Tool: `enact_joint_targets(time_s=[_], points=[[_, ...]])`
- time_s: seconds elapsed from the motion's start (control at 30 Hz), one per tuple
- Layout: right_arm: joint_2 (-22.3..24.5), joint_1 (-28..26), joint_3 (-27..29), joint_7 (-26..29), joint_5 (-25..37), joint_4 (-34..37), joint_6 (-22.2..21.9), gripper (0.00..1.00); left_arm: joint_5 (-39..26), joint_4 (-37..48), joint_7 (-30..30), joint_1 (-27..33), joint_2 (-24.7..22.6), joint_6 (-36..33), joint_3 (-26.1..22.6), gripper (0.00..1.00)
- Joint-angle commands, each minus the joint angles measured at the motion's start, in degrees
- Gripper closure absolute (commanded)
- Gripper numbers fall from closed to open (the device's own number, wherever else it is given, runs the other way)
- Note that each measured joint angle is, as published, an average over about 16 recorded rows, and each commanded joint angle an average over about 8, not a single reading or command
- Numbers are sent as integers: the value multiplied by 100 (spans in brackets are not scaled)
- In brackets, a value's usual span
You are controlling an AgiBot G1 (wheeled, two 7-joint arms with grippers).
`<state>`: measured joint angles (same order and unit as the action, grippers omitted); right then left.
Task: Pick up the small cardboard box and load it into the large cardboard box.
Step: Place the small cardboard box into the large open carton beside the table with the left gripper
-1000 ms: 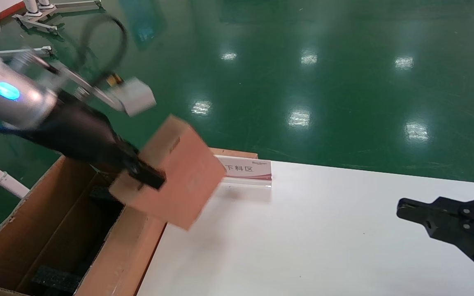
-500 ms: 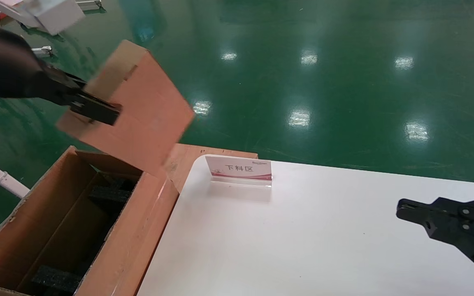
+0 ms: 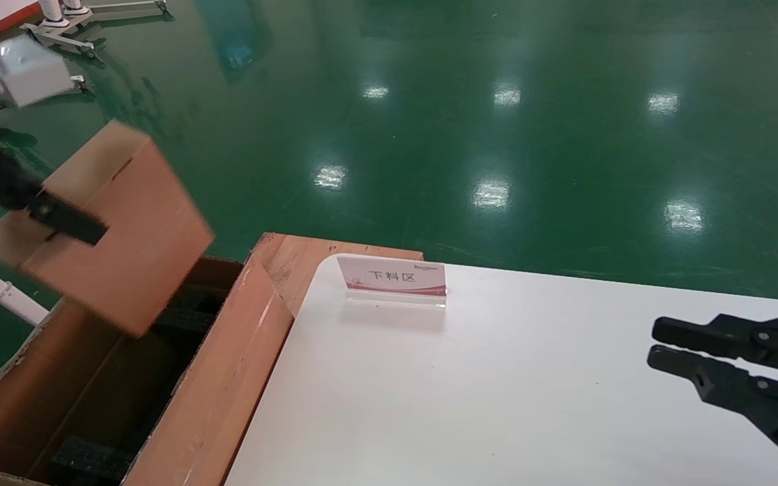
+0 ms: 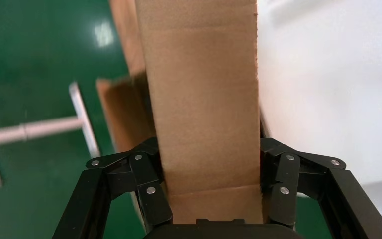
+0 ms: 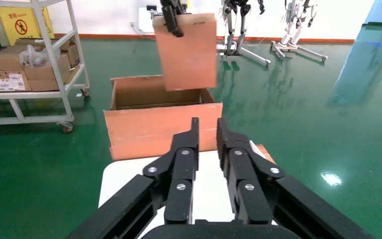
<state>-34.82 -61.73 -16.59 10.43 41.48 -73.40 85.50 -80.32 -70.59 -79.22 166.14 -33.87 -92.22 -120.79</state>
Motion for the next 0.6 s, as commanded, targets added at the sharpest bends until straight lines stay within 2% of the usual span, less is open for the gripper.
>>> enact_joint_targets(time_s=[0.03, 0.17, 0.33, 0.6], points=[[0, 0, -1, 0, 0, 0, 0, 0, 16, 106, -47, 63, -133, -9, -397, 100], [1, 0, -2, -1, -1, 0, -1, 0, 225, 428, 23, 106, -321, 7, -1007, 100], [2, -1, -4, -2, -3, 0, -2, 0, 521, 821, 227, 45, -336, 72, -1571, 100], [3, -1, -7, -3, -5, 0, -3, 0, 747, 1311, 622, -110, -87, 199, -2018, 100]])
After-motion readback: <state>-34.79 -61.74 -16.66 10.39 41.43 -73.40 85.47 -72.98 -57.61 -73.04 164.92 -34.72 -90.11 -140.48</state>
